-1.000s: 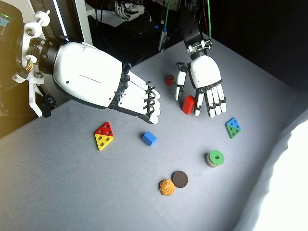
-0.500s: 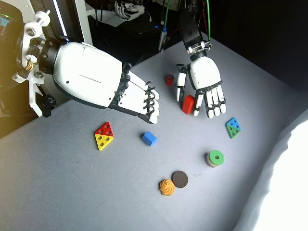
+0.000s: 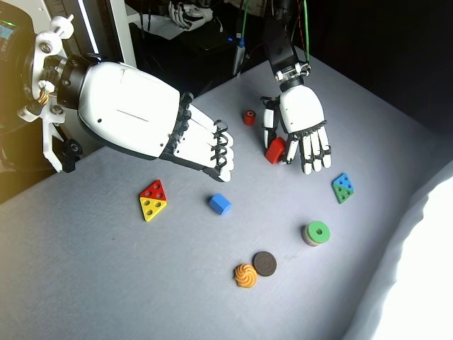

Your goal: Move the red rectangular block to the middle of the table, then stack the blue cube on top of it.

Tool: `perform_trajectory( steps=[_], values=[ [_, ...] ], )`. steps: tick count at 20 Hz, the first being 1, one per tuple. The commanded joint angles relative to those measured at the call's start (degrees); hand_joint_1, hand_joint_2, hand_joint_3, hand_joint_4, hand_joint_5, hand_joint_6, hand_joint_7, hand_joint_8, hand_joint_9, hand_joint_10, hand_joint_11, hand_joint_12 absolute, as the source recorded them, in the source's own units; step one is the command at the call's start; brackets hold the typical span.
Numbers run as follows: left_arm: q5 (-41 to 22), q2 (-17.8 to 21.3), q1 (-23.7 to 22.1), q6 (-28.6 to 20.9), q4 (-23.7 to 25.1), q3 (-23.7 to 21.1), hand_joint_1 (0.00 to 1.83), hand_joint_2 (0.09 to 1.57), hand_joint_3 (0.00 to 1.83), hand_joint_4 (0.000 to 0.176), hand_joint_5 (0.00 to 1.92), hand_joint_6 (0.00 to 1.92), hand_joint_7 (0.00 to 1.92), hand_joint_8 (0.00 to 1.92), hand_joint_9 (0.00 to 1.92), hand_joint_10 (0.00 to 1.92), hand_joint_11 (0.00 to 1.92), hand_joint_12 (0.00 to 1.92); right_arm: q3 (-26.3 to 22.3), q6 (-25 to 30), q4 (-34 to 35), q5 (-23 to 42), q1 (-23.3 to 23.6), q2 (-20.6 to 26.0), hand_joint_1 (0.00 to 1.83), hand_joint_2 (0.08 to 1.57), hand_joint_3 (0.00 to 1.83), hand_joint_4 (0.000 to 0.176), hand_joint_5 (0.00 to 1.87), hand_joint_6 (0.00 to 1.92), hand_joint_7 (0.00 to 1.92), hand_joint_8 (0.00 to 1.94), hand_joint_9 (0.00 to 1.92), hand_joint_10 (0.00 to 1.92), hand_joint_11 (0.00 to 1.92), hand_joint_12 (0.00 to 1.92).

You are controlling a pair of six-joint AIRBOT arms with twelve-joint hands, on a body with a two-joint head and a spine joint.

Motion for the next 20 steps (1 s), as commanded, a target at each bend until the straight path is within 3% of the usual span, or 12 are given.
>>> perform_trajectory(
  steps=[1,6,8,11,16,20],
  values=[
    [-4.30,0.31,-0.82,0.08,2.28,0.02,0.94,1.19,0.00,0.176,0.83,1.21,0.33,0.00,0.18,0.00,0.00,0.21,-0.20,0.37,0.14,6.15,0.84,0.62,0.19,1.12,0.00,0.000,0.24,0.00,0.23,0.00,0.20,0.00,0.00,0.48],
    [-4.25,0.47,-3.57,1.90,1.06,-0.42,0.96,1.18,0.00,0.176,0.86,1.17,0.35,0.00,0.19,0.00,0.00,0.23,-0.20,0.37,0.14,6.14,0.84,0.62,0.21,1.12,0.00,0.000,0.23,0.00,0.21,0.00,0.19,0.00,0.00,0.46],
    [-4.25,0.46,-5.00,4.42,-1.05,-0.88,0.94,1.20,0.00,0.176,0.81,1.23,0.33,0.01,0.18,0.00,0.00,0.24,-0.20,0.37,0.14,6.14,0.84,0.62,0.25,1.11,0.00,0.000,0.26,0.01,0.25,0.01,0.23,0.01,0.00,0.57],
    [-4.39,0.28,-6.30,6.35,-3.13,-1.72,0.94,1.19,0.00,0.176,0.83,1.21,0.33,0.00,0.18,0.00,0.00,0.31,-0.20,0.37,0.14,6.14,0.83,0.62,0.20,1.11,0.00,0.000,0.23,0.00,0.22,0.00,0.19,0.00,0.00,0.47],
    [-7.64,-1.55,-7.57,8.05,-6.23,-3.73,0.95,1.18,0.00,0.176,0.84,1.19,0.34,0.00,0.17,0.00,0.00,0.17,-0.09,-0.99,0.13,6.58,0.73,0.63,0.20,1.12,0.00,0.000,0.23,0.00,0.22,0.00,0.19,0.00,0.00,0.45],
    [-10.71,-2.96,-9.17,10.57,-9.12,-5.34,0.96,1.18,0.00,0.176,0.86,1.16,0.34,0.00,0.19,0.00,0.00,0.23,0.08,-3.01,0.13,7.06,-0.03,0.66,0.20,1.11,0.00,0.000,0.23,0.00,0.22,0.00,0.20,0.00,0.00,0.47]
  ],
)
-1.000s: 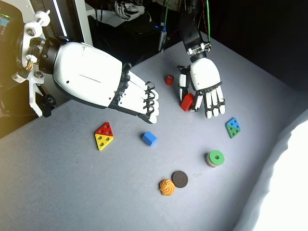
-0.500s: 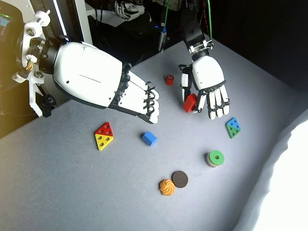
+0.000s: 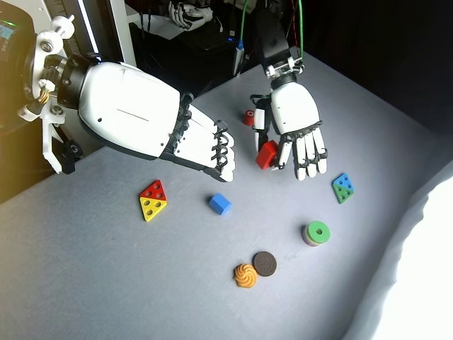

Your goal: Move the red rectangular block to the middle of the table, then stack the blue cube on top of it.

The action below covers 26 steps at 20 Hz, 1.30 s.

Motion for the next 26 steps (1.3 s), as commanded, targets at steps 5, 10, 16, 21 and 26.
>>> perform_trajectory(
  steps=[5,10,16,21,26],
  values=[
    [-7.08,-1.30,-0.82,0.72,1.36,-0.93,0.96,1.17,0.00,0.175,0.86,1.16,0.34,0.00,0.17,0.00,0.00,0.26,-0.01,-1.03,0.20,5.73,0.06,0.93,0.20,1.12,0.00,0.000,0.23,0.00,0.22,0.00,0.19,0.00,0.00,0.46],
    [-8.09,-3.23,-0.94,0.73,1.10,-0.87,0.96,1.18,0.00,0.176,0.85,1.18,0.32,0.00,0.18,0.00,0.00,0.19,-0.28,-1.03,1.37,5.61,-0.10,1.12,0.18,1.12,0.00,0.000,0.23,0.00,0.21,0.00,0.18,0.00,0.00,0.43],
    [-9.01,-5.42,-0.66,0.73,0.80,-0.77,0.96,1.17,0.00,0.176,0.86,1.16,0.33,0.00,0.19,0.00,0.00,0.26,-0.37,-1.29,1.43,5.18,-0.14,1.36,0.21,1.12,0.00,0.000,0.26,0.01,0.24,0.01,0.21,0.01,0.00,0.50],
    [-9.01,-7.07,0.41,0.63,0.84,0.42,0.97,1.19,0.01,0.142,0.84,1.20,0.32,0.00,0.17,0.00,0.00,0.17,-0.22,-1.33,2.19,4.08,-0.85,1.56,0.19,1.12,0.00,0.000,0.23,0.00,0.22,0.00,0.19,0.00,0.00,0.44],
    [-9.01,-7.98,1.85,-1.06,2.25,1.53,0.96,1.20,0.00,0.146,0.82,1.22,0.31,0.00,0.17,0.00,0.00,0.12,0.99,-2.05,3.29,6.09,-1.10,1.39,0.17,1.13,0.00,0.000,0.23,0.00,0.21,0.00,0.18,0.00,0.00,0.40]
  ],
)
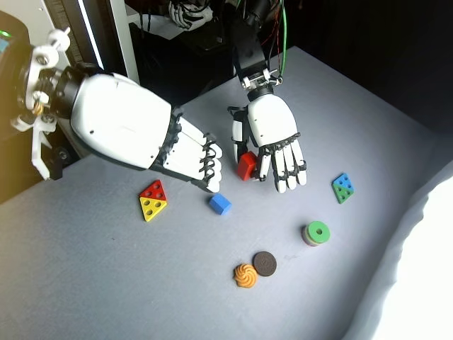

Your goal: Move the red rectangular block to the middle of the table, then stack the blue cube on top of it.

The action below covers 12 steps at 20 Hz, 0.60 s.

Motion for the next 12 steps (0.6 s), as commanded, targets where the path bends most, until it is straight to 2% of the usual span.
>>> perform_trajectory(
  steps=[1,2,3,4,5,6,7,8,9,10,11,12],
  values=[
    [-2.95,0.41,0.04,-0.31,3.89,0.03,0.96,1.20,0.00,0.146,0.82,1.22,0.31,0.00,0.17,0.00,0.00,0.11,-0.07,-1.29,0.17,6.75,0.68,0.23,0.20,1.12,0.00,0.000,0.23,0.00,0.23,0.00,0.19,0.00,0.00,0.44],
    [-2.95,0.37,0.16,-0.55,4.22,0.34,0.97,1.19,0.00,0.143,0.84,1.20,0.31,0.00,0.18,0.00,0.00,0.17,-0.51,-7.10,0.05,8.32,0.71,-0.10,0.18,1.13,0.00,0.000,0.23,0.00,0.22,0.00,0.18,0.00,0.00,0.41],
    [-2.95,0.32,0.21,-0.84,4.45,0.67,0.98,1.18,0.00,0.130,0.86,1.17,0.32,0.00,0.18,0.00,0.00,0.23,-0.47,-7.13,0.03,8.67,0.71,-0.17,0.19,1.13,0.00,0.000,0.23,0.00,0.22,0.00,0.19,0.00,0.00,0.42],
    [-2.95,0.24,0.21,-0.96,4.58,0.97,1.00,1.17,0.00,0.105,0.87,1.15,0.32,0.00,0.18,0.00,0.00,0.20,-0.47,-7.11,0.03,8.87,0.70,-0.20,0.17,1.13,0.00,0.000,0.22,0.00,0.21,0.00,0.18,0.00,0.00,0.42],
    [-2.94,0.23,0.21,-0.99,4.58,1.13,0.99,1.18,0.00,0.113,0.87,1.16,0.32,0.00,0.18,0.00,0.00,0.19,-0.47,-6.92,0.03,8.87,0.68,-0.20,0.15,1.14,0.00,0.000,0.22,0.00,0.21,0.00,0.18,0.00,0.00,0.41],
    [-2.94,0.24,0.20,-1.31,4.73,1.45,0.97,1.18,0.00,0.147,0.85,1.19,0.33,0.00,0.18,0.00,0.00,0.21,-0.57,-5.90,0.03,8.85,0.67,-0.19,0.18,1.13,0.00,0.000,0.22,0.00,0.21,0.00,0.18,0.00,0.00,0.41],
    [-2.94,0.28,0.20,-1.45,4.76,1.60,0.99,1.18,0.00,0.107,0.87,1.16,0.33,0.00,0.18,0.00,0.00,0.16,-0.68,-3.94,0.03,8.73,0.68,-0.19,0.17,1.13,0.00,0.000,0.22,0.00,0.21,0.00,0.17,0.00,0.00,0.41],
    [-2.94,0.30,0.21,-1.57,4.76,1.73,0.98,1.18,0.00,0.131,0.86,1.17,0.33,0.00,0.18,0.00,0.00,0.16,-0.70,-2.31,0.03,8.75,0.69,-0.19,0.16,1.13,0.00,0.000,0.23,0.00,0.21,0.00,0.17,0.00,0.00,0.39],
    [-2.94,0.29,0.24,-1.62,4.76,1.80,0.98,1.18,0.00,0.128,0.86,1.16,0.33,0.00,0.18,0.00,0.00,0.15,-0.73,-1.79,0.03,8.78,0.69,-0.19,0.18,1.12,0.00,0.000,0.23,0.00,0.21,0.00,0.18,0.00,0.00,0.43],
    [-2.94,0.29,0.30,-1.69,4.76,1.84,0.98,1.18,0.00,0.138,0.86,1.17,0.33,0.00,0.18,0.00,0.00,0.14,-0.75,-1.70,0.04,8.79,0.69,-0.19,0.19,1.12,0.00,0.000,0.23,0.00,0.22,0.00,0.18,0.01,0.00,0.44],
    [-2.94,0.29,0.40,-1.73,4.63,1.85,0.97,1.18,0.00,0.133,0.85,1.18,0.34,0.00,0.18,0.00,0.00,0.13,-0.75,-1.71,0.04,8.78,0.67,-0.18,0.18,1.12,0.00,0.000,0.23,0.00,0.22,0.00,0.18,0.00,0.00,0.44],
    [-2.94,0.29,0.53,-1.86,4.61,1.83,0.98,1.19,0.00,0.121,0.85,1.19,0.33,0.00,0.17,0.00,0.00,0.09,-0.74,-1.70,0.04,8.81,0.64,-0.17,0.19,1.12,0.00,0.000,0.23,0.00,0.22,0.00,0.19,0.01,0.00,0.44]
  ],
)
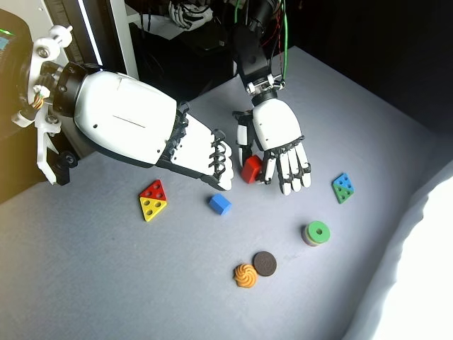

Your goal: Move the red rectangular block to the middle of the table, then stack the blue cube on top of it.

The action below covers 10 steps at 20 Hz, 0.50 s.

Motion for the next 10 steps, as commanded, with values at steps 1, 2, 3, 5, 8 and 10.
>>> perform_trajectory(
  steps=[1,2,3,5,8,10],
  values=[
    [-2.92,0.39,0.09,-0.22,3.26,-0.01,0.98,1.19,0.00,0.120,0.85,1.19,0.33,0.00,0.18,0.00,0.00,0.08,-0.17,0.46,0.13,6.56,0.52,0.69,0.21,1.12,0.00,0.000,0.23,0.00,0.22,0.00,0.19,0.00,0.00,0.43],
    [-2.92,0.35,0.31,-0.35,3.13,-0.01,0.96,1.19,0.00,0.149,0.84,1.20,0.32,0.00,0.18,0.00,0.00,0.13,-0.03,0.46,0.70,6.21,0.27,0.68,0.20,1.12,0.00,0.000,0.23,0.00,0.22,0.00,0.19,0.00,0.00,0.42],
    [-2.92,0.24,0.41,-0.43,3.13,0.06,0.97,1.19,0.00,0.137,0.84,1.19,0.31,0.00,0.18,0.00,0.00,0.14,0.24,0.46,1.50,5.11,0.04,0.58,0.18,1.12,0.00,0.000,0.22,0.00,0.20,0.00,0.17,0.00,0.00,0.37],
    [-2.92,0.21,0.59,-0.58,3.13,0.05,0.97,1.19,0.00,0.143,0.85,1.19,0.32,0.00,0.18,0.00,0.00,0.16,2.05,0.47,3.30,4.13,-0.40,-0.22,0.17,1.12,0.00,0.000,0.23,0.00,0.21,0.00,0.17,0.00,0.00,0.39],
    [-2.92,0.21,0.66,-0.70,3.13,0.06,0.93,1.21,0.00,0.171,0.78,1.28,0.29,0.00,0.15,0.00,0.00,0.06,4.93,0.66,6.99,4.38,-0.55,-1.12,0.23,1.11,0.00,0.000,0.25,0.01,0.24,0.01,0.21,0.01,0.00,0.48],
    [-2.92,0.20,0.66,-0.71,3.13,0.09,0.90,1.24,0.00,0.175,0.74,1.34,0.29,0.00,0.14,0.00,0.00,0.01,6.45,0.78,7.07,5.18,-1.22,-1.82,0.23,1.12,0.00,0.000,0.23,0.00,0.22,0.01,0.19,0.01,0.00,0.42]
  ],
)
